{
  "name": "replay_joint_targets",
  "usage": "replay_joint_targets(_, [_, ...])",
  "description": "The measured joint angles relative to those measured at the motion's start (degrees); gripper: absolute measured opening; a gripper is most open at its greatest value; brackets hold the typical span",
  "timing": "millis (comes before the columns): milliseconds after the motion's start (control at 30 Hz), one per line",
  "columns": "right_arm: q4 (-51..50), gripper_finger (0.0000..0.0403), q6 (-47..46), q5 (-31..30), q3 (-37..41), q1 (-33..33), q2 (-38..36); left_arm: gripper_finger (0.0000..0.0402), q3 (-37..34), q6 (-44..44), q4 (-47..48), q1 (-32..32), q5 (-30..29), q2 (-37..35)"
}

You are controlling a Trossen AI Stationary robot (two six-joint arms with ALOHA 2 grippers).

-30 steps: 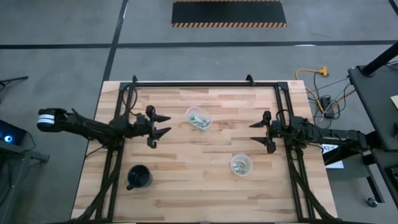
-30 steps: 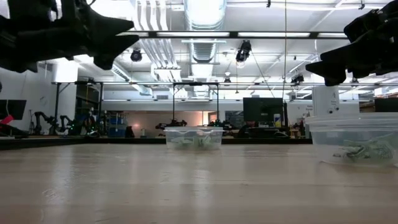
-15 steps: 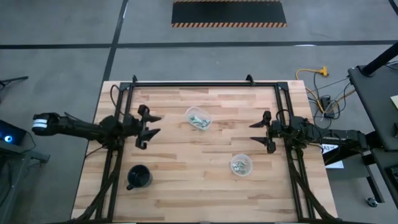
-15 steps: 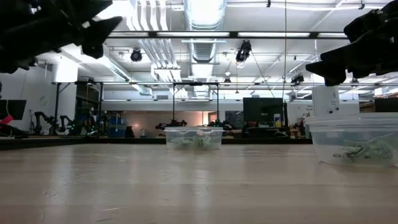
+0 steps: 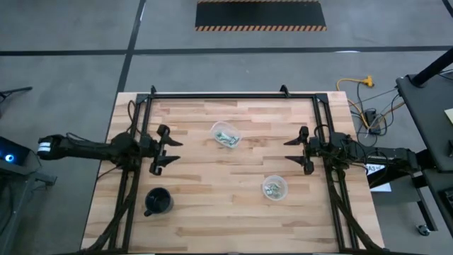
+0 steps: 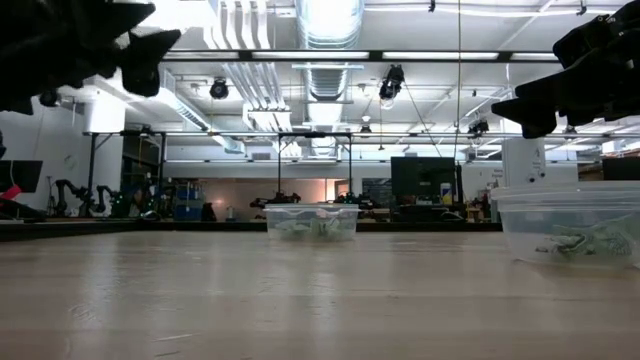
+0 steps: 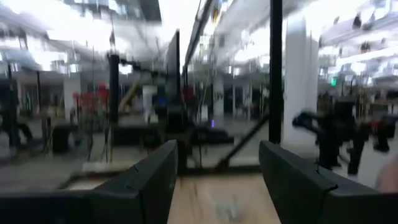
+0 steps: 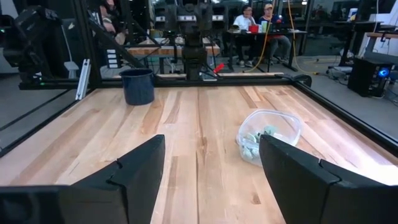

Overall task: Pick and place Stevia / Truvia into bins
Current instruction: Return to Home Position

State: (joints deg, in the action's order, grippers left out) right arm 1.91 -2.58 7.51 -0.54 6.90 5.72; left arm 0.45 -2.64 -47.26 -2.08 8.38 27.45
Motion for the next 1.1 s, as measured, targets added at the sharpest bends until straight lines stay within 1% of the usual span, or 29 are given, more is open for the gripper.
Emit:
replay_joint_targets(100, [0.0,0.0253,0.0,0.0,0.0,0.0,0.0,0.0209,0.0,0.0,9.4,0.0,0.0,-4.5])
replay_joint_targets(400, [0.0,0.0251,0.0,0.0,0.0,0.0,0.0,0.0209,0.1,0.0,30.5,0.0,0.6,-18.8])
replay_joint_targets(500, [0.0,0.0249,0.0,0.0,0.0,0.0,0.0,0.0209,2.0,-0.6,42.6,0.0,0.7,-23.2])
replay_joint_targets(567, [0.0,0.0249,0.0,0.0,0.0,0.0,0.0,0.0209,3.7,-2.8,50.2,0.0,0.7,-25.7])
replay_joint_targets(700, [0.0,0.0253,0.0,0.0,0.0,0.0,0.0,0.0209,6.3,-4.8,61.7,0.0,0.9,-25.4])
replay_joint_targets(867, [0.0,0.0256,0.0,0.0,0.0,0.0,0.0,0.0209,7.0,-2.5,66.6,0.0,0.8,-23.1])
replay_joint_targets(967, [0.0,0.0253,0.0,0.0,0.0,0.0,0.0,0.0209,6.5,2.5,69.6,0.0,0.8,-22.6])
replay_joint_targets(1100, [0.0,0.0249,0.0,0.0,0.0,0.0,0.0,0.0209,6.1,3.0,67.0,0.0,0.3,-20.8])
